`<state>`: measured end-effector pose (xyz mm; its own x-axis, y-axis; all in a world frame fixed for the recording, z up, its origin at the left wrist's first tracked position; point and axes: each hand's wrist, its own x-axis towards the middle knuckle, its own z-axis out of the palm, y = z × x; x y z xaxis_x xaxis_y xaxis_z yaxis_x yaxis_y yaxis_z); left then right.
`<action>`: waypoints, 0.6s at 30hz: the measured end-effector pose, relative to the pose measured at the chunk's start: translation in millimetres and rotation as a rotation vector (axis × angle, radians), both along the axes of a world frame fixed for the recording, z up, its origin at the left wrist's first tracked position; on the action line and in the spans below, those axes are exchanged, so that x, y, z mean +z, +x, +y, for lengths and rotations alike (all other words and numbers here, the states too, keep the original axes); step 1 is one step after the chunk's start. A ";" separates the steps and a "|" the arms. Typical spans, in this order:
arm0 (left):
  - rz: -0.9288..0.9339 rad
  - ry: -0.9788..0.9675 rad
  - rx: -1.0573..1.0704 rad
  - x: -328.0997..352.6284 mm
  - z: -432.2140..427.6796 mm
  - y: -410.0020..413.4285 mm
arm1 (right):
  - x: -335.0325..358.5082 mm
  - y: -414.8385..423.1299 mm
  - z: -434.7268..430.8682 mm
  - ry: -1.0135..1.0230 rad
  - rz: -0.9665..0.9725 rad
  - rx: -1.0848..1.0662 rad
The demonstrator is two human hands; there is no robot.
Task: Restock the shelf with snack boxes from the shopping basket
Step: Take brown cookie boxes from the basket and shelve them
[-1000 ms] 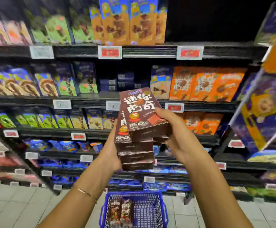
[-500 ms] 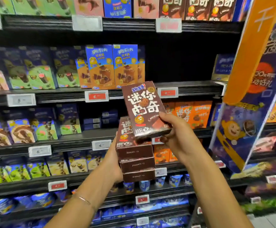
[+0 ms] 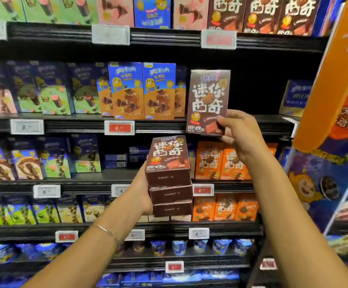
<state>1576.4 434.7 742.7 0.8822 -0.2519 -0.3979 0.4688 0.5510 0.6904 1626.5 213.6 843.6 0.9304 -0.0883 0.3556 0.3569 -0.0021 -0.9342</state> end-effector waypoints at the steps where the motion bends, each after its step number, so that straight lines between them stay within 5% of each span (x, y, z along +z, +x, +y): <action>1: -0.004 0.008 0.011 0.6 -3.2 1.9 | 3.8 11.0 -2.4 -0.015 -0.022 -0.019; 8: 0.008 0.035 0.068 -5.4 -23.1 15.2 | 17.5 78.4 -18.6 -0.227 -0.192 -0.215; 18: 0.039 0.023 0.094 -21.7 -32.8 33.0 | 30.7 150.3 -9.4 -0.728 -0.029 -0.289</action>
